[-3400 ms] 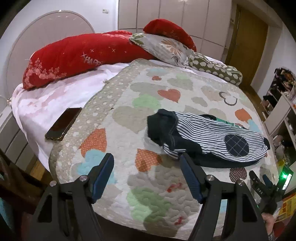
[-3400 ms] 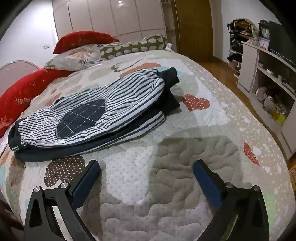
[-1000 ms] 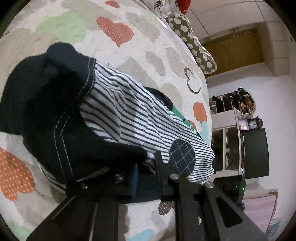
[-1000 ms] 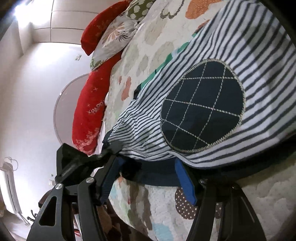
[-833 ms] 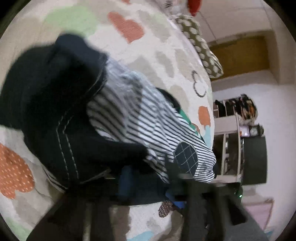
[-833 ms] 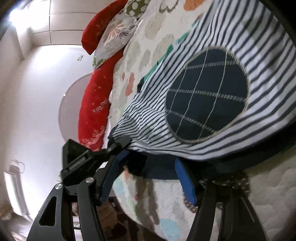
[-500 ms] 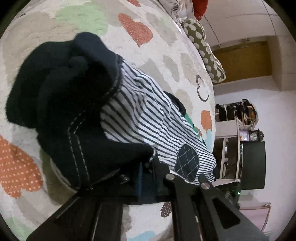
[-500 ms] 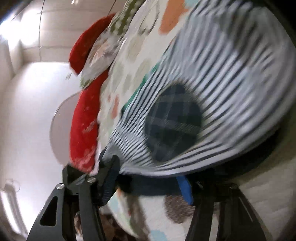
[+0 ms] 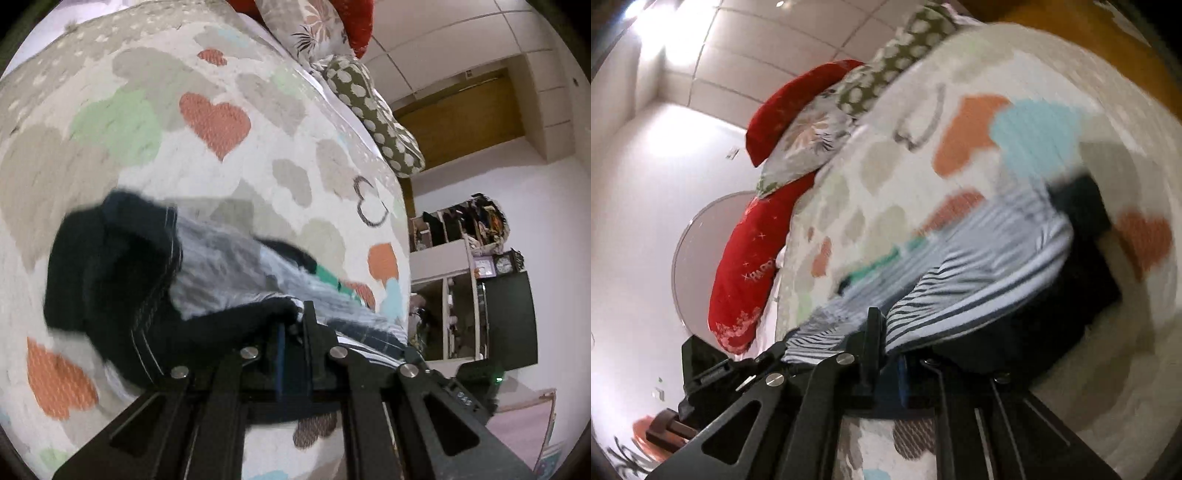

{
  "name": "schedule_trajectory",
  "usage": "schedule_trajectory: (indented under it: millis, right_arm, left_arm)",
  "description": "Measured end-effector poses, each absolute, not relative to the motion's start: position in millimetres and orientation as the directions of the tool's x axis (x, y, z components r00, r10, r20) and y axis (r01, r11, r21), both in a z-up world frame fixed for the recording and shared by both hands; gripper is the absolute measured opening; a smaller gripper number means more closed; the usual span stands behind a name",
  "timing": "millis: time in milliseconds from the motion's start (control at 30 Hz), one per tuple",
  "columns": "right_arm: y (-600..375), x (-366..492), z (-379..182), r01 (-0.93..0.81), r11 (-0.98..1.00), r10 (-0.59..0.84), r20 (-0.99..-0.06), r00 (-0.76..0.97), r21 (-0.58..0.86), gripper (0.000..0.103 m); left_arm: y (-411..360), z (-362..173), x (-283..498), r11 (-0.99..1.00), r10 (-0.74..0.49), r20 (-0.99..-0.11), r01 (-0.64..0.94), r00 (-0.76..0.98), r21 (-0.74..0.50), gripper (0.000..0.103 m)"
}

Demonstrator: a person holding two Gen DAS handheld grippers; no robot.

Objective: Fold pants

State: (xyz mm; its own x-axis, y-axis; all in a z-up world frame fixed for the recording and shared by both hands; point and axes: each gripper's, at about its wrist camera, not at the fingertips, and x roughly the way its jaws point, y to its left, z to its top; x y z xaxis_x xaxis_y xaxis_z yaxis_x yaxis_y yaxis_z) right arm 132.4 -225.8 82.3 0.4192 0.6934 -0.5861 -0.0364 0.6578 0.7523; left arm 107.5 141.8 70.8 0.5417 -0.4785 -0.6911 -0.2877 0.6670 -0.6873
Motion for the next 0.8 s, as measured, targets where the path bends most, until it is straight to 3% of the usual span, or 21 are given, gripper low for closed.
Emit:
schedule_trajectory:
  millis: [467,533,567,600,700,800]
  right_arm:
    - [-179.3,257.7,82.2,-0.093,0.850,0.498,-0.734,0.462,0.518,0.012]
    - [-180.1,273.6,74.0,-0.046,0.860,0.469,-0.750,0.466,0.509,0.031]
    - [-182.7,278.2,72.0,-0.027,0.858,0.463,-0.750,0.473,0.513,0.051]
    - [-187.0,283.2,71.9,-0.007,0.855,0.456,-0.743,0.491,0.519,0.061]
    - [-198.1,292.7,81.2,0.013,0.872,0.405,-0.734,0.545,0.490,0.062]
    - [-211.5,289.1,93.9,0.017,0.890,0.363,-0.732,0.576,0.455,0.062]
  left_arm:
    - [161.2,53.5,234.1,0.765,-0.331,-0.805,-0.360,0.493,-0.535,0.008]
    - [165.9,52.0,240.8,0.753,-0.356,-0.795,-0.353,0.491,-0.555,0.019]
    - [168.2,54.4,242.1,0.742,-0.377,-0.781,-0.341,0.498,-0.577,0.024]
    - [170.9,58.7,242.8,0.732,-0.391,-0.764,-0.331,0.513,-0.596,0.035]
    - [178.2,79.3,241.1,0.728,-0.373,-0.730,-0.307,0.573,-0.613,0.061]
    - [187.3,101.1,235.2,0.709,-0.381,-0.692,-0.288,0.613,-0.644,0.065]
